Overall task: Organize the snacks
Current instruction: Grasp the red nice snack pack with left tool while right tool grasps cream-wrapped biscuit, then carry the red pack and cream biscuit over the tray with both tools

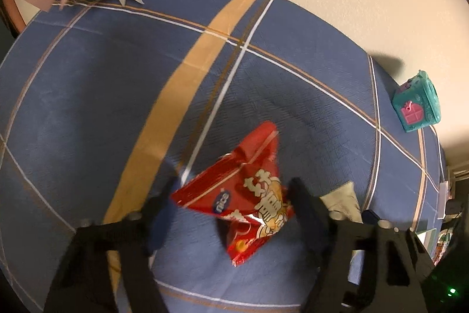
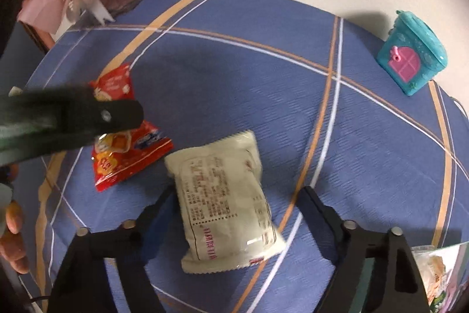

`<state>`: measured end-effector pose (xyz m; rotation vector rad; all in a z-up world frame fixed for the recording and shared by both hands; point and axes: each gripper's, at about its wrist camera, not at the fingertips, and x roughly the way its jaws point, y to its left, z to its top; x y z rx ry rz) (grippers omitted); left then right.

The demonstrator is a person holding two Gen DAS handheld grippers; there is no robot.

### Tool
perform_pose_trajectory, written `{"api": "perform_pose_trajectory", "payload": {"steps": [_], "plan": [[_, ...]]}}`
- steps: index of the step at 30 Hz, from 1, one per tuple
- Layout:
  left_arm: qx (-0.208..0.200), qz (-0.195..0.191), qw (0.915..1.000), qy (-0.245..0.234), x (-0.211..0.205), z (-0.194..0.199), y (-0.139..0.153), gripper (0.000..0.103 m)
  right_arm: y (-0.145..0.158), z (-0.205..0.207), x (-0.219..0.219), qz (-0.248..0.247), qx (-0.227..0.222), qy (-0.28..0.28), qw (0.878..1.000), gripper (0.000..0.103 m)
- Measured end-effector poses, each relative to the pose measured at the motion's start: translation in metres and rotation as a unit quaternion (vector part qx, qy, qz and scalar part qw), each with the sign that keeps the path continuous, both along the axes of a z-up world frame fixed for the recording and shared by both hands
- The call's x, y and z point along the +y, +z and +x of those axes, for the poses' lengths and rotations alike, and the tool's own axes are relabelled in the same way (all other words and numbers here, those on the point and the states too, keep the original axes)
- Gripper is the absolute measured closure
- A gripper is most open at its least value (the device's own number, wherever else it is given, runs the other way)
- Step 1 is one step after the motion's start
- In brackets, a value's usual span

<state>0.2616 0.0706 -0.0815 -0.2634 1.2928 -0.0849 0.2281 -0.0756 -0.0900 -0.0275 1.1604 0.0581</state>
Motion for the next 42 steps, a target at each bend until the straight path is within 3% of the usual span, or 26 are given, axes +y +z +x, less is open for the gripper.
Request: {"api": "perform_pose_trajectory", "payload": {"steps": [3,8,13,19,23,36,42], "plan": [[-0.010,-0.008,0.9999,-0.002,-0.005,-0.003,0.002,0.046,0.003,-0.003,-0.007,0.003,-0.006,-0.013,1.000,0.043],[-0.015,-0.009,0.9998,0.007,-0.009,-0.017,0.010,0.051,0.005,-0.015,-0.018,0.016,-0.006,-0.025,1.000,0.047],[-0.007,-0.046,0.9983,0.034,-0.007,-0.045,0.013,0.052,0.011,-0.029,-0.025,0.037,0.000,-0.034,0.999,0.047],[0.000,-0.056,0.9970,0.053,-0.007,-0.075,0.023,0.052,0.028,-0.063,-0.031,0.056,-0.008,-0.041,0.998,0.047],[-0.010,-0.051,0.9968,0.061,-0.009,-0.096,0.046,0.052,0.040,-0.085,-0.029,0.061,-0.013,-0.043,0.997,0.047],[-0.073,-0.033,0.9964,0.029,-0.026,-0.162,0.099,0.052,0.071,-0.154,-0.042,0.053,-0.030,-0.058,0.996,0.047],[-0.078,-0.036,0.9961,0.016,-0.041,-0.186,0.101,0.052,0.085,-0.185,-0.049,0.048,-0.042,-0.069,0.996,0.047]]}}
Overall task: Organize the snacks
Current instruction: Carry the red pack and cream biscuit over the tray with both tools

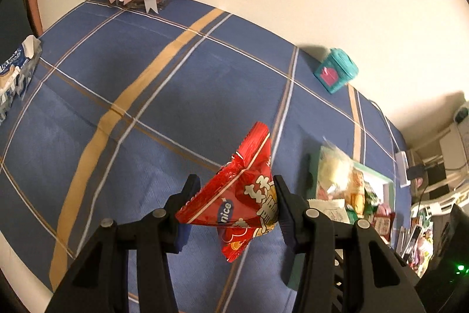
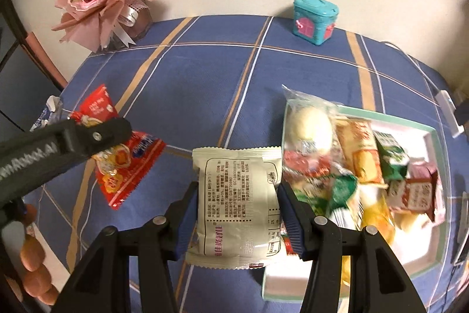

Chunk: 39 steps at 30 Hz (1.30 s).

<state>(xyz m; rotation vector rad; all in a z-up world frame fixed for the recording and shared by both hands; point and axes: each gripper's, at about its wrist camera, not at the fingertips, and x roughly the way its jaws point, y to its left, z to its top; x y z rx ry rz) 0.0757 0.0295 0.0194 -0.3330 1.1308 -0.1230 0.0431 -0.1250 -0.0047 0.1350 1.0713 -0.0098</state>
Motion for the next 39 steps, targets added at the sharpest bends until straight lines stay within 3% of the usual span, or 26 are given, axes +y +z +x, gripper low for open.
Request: {"api": "perform_pose_trajectory", "payload": {"steps": [10,18,29,39], "plan": [[-0.006,-0.004,0.9994,-0.034,-0.026,-0.030,0.007,0.052,0.007,-0.038,-0.025,0.008,-0.002,-0.029,1.000,0.047],[-0.010,0.005,0.9963,-0.085,-0.068,-0.039,0.011,0.052,0.010,-0.050,-0.072,0.012,-0.005,-0.083,0.996,0.047],[-0.001,0.035,0.9803,-0.194,-0.148,-0.060,0.002,0.052,0.006,-0.076,-0.163,0.015,0.002,-0.197,0.980,0.047],[0.018,0.056,0.9720,-0.227,-0.170,-0.063,-0.018,0.052,-0.016,-0.075,-0.187,0.026,0.027,-0.215,0.976,0.047]]}}
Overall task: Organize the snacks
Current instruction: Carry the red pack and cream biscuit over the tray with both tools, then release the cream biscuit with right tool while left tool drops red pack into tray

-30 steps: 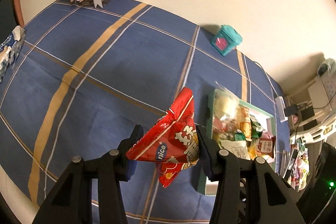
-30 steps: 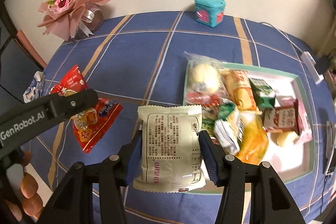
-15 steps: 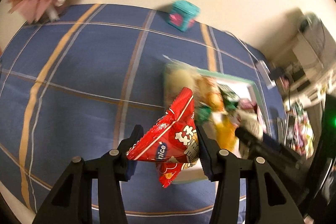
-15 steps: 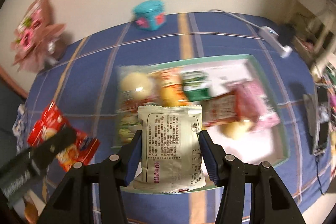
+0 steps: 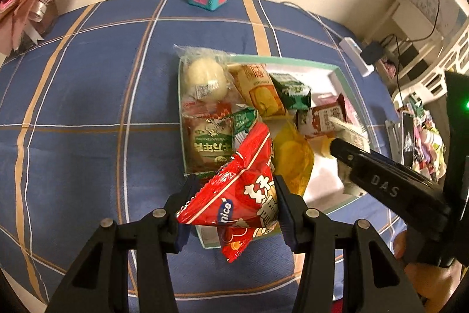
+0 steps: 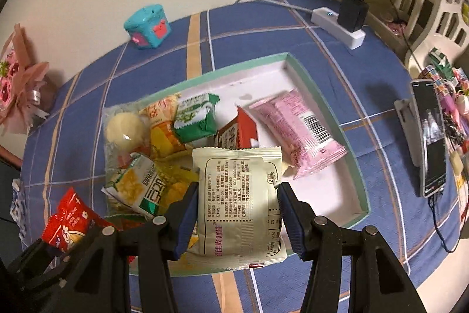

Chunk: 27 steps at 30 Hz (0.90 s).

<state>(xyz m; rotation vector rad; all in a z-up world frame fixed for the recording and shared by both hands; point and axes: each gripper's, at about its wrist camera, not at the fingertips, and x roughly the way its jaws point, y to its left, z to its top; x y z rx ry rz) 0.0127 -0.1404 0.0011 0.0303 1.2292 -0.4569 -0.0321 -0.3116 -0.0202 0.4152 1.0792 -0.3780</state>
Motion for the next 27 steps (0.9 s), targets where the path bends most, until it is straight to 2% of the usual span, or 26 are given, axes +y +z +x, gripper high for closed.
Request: {"api": "perform_pose_trajectory", "payload": {"steps": [8,22,25,27], "plan": [[-0.006,0.005,0.9999,-0.012,-0.009,0.005,-0.010,0.051,-0.030,0.013,-0.001,0.014,0.033,0.006,0.999,0.047],[0.028,-0.021,0.9994,0.010,0.001,0.021,-0.027,0.050,-0.028,0.012,-0.001,0.007,0.043,-0.002,0.999,0.046],[0.026,-0.012,0.9995,0.015,0.002,0.022,-0.028,0.051,-0.023,0.009,-0.001,0.002,0.041,-0.002,0.999,0.046],[0.021,0.014,0.9996,0.015,0.003,0.022,-0.031,0.053,-0.020,0.009,0.000,0.000,0.036,-0.001,0.999,0.046]]}}
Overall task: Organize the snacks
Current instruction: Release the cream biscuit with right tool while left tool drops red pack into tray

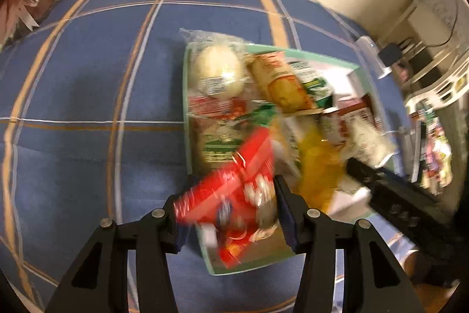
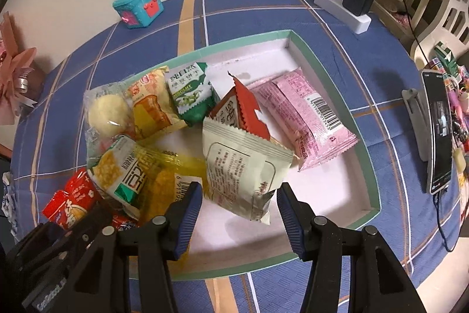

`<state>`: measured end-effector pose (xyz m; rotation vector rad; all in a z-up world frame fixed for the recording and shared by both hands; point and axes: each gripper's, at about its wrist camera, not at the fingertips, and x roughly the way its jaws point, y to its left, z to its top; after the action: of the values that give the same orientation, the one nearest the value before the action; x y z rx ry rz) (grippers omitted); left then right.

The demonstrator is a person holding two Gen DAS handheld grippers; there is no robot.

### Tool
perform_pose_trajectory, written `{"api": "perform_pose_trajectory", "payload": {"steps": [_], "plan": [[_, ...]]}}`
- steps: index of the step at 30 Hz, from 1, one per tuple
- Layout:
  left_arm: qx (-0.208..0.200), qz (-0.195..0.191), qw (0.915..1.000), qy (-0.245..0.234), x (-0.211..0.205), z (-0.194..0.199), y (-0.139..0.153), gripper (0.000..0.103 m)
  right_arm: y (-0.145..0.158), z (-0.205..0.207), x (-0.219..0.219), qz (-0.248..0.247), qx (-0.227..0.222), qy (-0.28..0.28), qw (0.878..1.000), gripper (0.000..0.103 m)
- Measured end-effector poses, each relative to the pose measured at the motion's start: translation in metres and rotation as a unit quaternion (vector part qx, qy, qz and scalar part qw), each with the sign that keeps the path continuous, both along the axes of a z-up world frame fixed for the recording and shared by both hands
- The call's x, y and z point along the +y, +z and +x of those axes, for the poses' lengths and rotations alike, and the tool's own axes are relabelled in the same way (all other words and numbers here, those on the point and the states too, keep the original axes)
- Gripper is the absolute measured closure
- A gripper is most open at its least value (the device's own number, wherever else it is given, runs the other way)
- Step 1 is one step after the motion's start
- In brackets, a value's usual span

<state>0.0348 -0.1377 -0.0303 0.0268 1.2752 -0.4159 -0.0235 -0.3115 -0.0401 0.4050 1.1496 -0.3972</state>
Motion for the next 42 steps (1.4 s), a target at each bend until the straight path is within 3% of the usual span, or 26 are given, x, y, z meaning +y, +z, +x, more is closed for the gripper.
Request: {"api": "perform_pose_trajectory", "payload": {"steps": [4,8,22,32,38,42], "plan": [[0.006,0.001,1.0000,-0.006,-0.002,-0.001,-0.005,0.053,0.002,0.001,0.002,-0.003,0.001,0.003,1.000,0.046],[0.024,-0.022,0.9993,-0.016,-0.007,-0.003,-0.009,0.053,0.002,0.000,0.002,-0.002,0.001,0.003,1.000,0.046],[0.018,-0.030,0.9980,-0.052,-0.025,-0.001,-0.017,0.053,0.004,-0.002,0.003,-0.002,-0.003,0.002,1.000,0.046],[0.015,-0.052,0.9974,-0.048,-0.012,0.002,0.005,0.044,0.007,-0.001,0.002,-0.002,-0.009,0.002,1.000,0.046],[0.000,-0.055,0.9984,-0.008,0.012,0.009,0.020,0.042,0.009,-0.001,0.003,-0.003,-0.011,0.003,1.000,0.046],[-0.027,-0.028,0.9985,0.039,0.037,0.014,0.029,0.030,0.012,-0.001,0.006,-0.006,-0.016,0.006,1.000,0.042]]}}
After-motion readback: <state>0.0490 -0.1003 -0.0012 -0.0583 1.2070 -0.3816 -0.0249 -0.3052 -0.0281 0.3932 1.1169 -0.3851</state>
